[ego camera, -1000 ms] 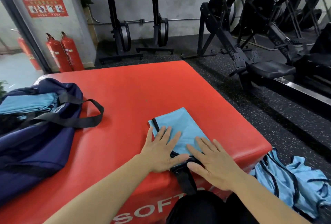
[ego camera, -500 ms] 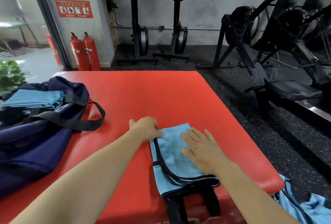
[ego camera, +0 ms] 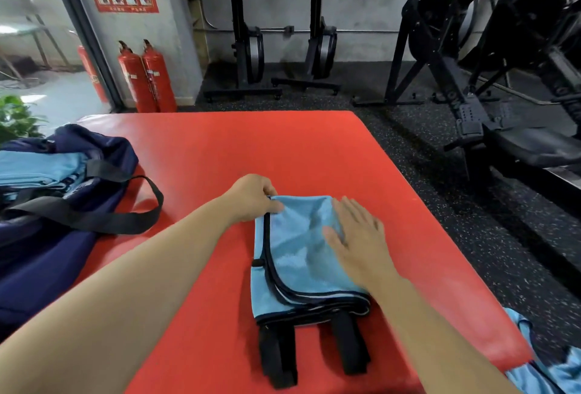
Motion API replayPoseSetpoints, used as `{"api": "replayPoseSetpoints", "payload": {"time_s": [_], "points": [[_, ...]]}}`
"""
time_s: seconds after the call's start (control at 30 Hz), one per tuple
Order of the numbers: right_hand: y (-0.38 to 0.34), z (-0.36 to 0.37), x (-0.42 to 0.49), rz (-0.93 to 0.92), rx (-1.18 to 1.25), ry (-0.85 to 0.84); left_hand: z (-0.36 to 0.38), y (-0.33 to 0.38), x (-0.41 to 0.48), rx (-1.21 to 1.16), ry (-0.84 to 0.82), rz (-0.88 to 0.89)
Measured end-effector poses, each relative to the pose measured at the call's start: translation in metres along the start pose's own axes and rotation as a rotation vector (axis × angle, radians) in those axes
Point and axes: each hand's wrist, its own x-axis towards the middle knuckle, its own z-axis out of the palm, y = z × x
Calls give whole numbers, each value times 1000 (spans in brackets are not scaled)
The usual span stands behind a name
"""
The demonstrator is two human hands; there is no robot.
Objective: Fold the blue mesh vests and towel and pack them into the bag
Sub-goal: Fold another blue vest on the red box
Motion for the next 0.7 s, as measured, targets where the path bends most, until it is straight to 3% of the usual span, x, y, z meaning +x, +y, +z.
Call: {"api": "replayPoseSetpoints", "payload": {"time_s": [0.07, 0.1, 0.17, 0.23, 0.37, 0.47, 0.7], "points": [[3, -10, 1, 131, 258, 183, -6, 8, -13, -42, 44, 92], [1, -15, 1, 219, 458, 191, -8, 13, -23, -46, 55, 148], [-5, -28, 1, 444, 873, 91, -7, 24, -48, -26, 39, 256], [-8, -35, 4, 676, 1097, -80, 0, 28, -67, 38, 19, 331], [-9, -44, -14, 855, 1159, -257, 21, 18, -104, 141, -7, 399], [-13, -49, -28, 881, 1190, -217, 37, 6, -123, 227, 16, 479], [-17, -53, -43, 717, 905, -83, 52, -7, -139, 344, 202, 542]]}}
